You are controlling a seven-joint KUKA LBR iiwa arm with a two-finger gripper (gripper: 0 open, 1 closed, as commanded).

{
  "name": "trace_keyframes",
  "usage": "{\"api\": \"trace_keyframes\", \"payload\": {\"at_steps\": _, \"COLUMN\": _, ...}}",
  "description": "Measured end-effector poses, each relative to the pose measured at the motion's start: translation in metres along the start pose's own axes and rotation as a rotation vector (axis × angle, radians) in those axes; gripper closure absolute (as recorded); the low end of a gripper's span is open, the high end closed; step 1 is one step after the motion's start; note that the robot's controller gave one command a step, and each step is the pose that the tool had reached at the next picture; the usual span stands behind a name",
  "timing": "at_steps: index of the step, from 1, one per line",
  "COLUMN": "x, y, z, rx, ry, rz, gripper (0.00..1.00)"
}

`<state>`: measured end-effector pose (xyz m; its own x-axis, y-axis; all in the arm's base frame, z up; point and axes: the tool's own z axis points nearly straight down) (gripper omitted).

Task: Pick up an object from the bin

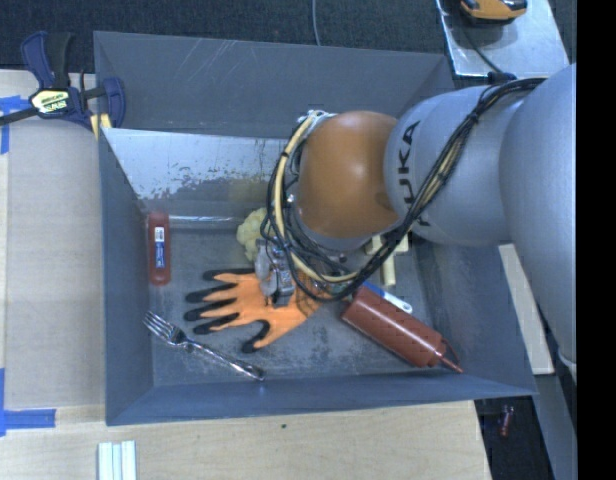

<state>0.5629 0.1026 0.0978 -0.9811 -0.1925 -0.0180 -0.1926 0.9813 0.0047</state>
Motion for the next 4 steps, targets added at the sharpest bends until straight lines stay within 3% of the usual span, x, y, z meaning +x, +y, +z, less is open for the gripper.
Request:
{"api": "trace_keyframes", "payload": {"at_steps": 1, "x": -0.003, "y": 0.000, "z": -0.042, "rx": 0.001, "ry": -0.008, "rz": 0.000, "gripper": 1.00}}
{"api": "trace_keyframes", "payload": {"at_steps": 2, "x": -0.004, "y": 0.000, "z": -0.061, "rx": 0.001, "ry": -0.013, "rz": 0.001, "gripper": 1.00}}
{"api": "trace_keyframes", "payload": {"at_steps": 4, "x": -0.006, "y": -0.001, "z": -0.074, "rx": 0.001, "ry": -0.018, "rz": 0.003, "gripper": 1.00}}
